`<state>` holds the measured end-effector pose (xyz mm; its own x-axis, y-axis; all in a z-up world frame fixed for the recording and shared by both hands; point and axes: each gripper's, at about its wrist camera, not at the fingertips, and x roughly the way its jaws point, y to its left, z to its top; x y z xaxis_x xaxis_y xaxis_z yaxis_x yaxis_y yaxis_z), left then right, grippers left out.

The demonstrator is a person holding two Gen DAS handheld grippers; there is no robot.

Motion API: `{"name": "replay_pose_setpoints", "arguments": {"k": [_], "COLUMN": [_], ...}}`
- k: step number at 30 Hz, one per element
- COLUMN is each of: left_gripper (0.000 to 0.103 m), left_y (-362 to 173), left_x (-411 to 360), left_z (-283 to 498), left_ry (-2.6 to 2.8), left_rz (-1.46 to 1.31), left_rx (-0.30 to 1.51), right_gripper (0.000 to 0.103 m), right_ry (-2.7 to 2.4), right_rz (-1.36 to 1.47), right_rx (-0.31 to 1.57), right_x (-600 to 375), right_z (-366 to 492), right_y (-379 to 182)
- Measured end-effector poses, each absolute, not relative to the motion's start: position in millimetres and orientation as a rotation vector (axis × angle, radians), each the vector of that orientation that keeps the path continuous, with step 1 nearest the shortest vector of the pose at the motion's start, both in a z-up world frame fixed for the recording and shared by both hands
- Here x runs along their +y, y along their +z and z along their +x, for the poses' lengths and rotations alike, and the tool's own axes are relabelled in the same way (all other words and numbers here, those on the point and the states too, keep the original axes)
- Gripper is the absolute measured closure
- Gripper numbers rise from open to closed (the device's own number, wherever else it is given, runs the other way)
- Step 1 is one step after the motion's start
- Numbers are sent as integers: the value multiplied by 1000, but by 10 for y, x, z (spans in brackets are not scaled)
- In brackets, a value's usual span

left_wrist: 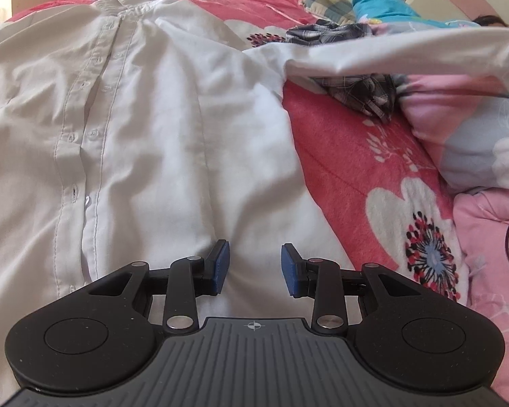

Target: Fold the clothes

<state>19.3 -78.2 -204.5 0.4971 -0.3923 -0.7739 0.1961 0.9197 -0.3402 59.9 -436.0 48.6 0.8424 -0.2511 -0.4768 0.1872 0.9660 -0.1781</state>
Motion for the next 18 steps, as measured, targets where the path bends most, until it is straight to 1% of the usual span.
{"name": "replay_pose_setpoints", "arguments": {"k": [3,6,10,13,15,18], "left_gripper": [70,70,70,70,70,70], "left_y": [-2063,-2081,-2079,-2082,-2083,-2088], "left_x": [-771,-750,-729,-706,-696,-669], "left_z": [186,184,188,188,186,173], "left_ry": [-367,-373,-387,-398,-403,-409], "left_rz": [-221,-240,-251,-259,-264,-286], "left_rx": [986,984,982,982,980,978], "right_gripper": [101,101,101,101,101,100], "right_ry": [-207,-205,-206,-138,-29,233], "right_rz": [34,22,-252,-452,-558,-760], "right_rx": [522,474,388,296,202,12], "right_x": [-4519,-4502,-4149,-3704,-3309,-2535], "right_z": [678,768,1024,1258,1306,1097], "right_y": [671,856,939,957,1005,1015]}}
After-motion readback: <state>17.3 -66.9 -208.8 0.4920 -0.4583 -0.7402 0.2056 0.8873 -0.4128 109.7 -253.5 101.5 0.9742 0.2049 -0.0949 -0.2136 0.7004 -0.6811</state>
